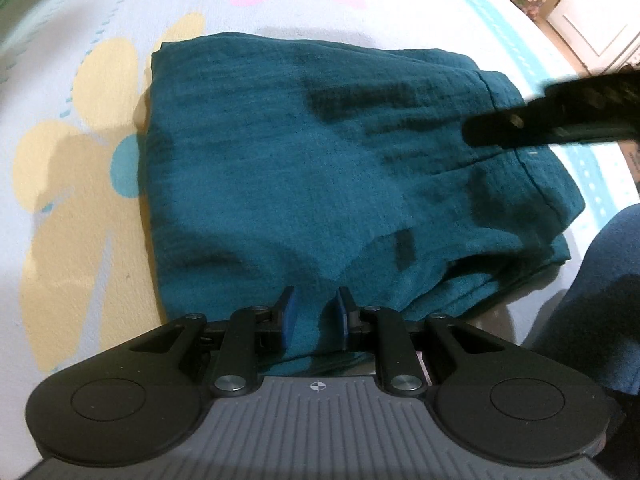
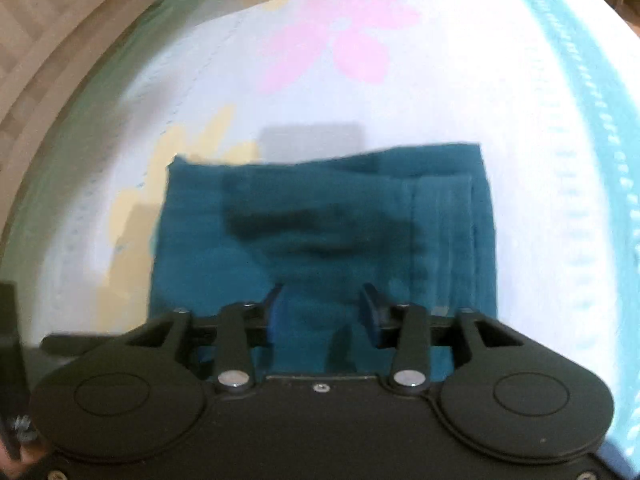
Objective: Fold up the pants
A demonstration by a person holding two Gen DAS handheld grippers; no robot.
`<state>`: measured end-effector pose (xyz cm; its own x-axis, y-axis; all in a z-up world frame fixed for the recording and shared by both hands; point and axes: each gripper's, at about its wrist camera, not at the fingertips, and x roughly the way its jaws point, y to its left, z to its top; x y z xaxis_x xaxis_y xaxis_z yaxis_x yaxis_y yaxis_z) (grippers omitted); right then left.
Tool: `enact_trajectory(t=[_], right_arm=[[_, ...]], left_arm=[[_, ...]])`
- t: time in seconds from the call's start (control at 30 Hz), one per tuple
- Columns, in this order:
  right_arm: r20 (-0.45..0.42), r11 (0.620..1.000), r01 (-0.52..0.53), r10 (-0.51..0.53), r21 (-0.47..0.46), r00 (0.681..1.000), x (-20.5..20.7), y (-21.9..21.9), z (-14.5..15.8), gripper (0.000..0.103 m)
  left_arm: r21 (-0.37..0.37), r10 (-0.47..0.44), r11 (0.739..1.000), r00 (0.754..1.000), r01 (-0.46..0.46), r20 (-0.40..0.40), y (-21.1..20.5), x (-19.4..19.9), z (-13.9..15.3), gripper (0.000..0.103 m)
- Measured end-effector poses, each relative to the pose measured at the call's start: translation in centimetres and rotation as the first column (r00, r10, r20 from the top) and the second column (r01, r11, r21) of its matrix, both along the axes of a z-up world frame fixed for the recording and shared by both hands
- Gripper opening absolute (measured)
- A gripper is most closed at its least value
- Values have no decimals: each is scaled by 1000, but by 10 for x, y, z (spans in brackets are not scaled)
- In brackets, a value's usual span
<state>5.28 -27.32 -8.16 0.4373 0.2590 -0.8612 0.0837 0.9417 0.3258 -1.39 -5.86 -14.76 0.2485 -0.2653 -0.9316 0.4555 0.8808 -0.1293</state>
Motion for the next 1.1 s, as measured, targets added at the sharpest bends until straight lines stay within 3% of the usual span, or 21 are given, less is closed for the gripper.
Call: enact_trajectory(t=[0.2,0.37,0.5,0.6,0.63,0.8,0.87,1.1], right_arm=[[-47,995,98,-99,-37,994,24,-13,-32,51],[-56,990,141,-140,-1,989,25,-21,-44,50],[-15,988,146,-145,56,989,11,-40,-24,51],[-4,988,154,-154,30,988,0,-59,-13,73],[-9,989,147,-147,18,989,-1,-64,-12,79],[-103,996,86,-86,0,991,6,-83,-24,82],[-143,995,88,-82,38,986,8,-87,-31,83],[-218,994,80,-61,77,974,19,-90,-51,84]], left_arm=[[-7,3,1000,1000,-3,-5,7,2,5,20],[-18,2,1000,1000,-2,9,13,2,12,20],[-98,87,992,985,-73,150,32,5,36,20],[-162,216,969,954,-185,208,53,15,46,21],[-158,249,963,946,-218,209,59,20,44,21],[-94,303,952,944,-293,128,69,35,27,21],[-82,308,950,946,-300,102,71,39,22,21],[-91,352,934,934,-346,61,72,49,13,21]])
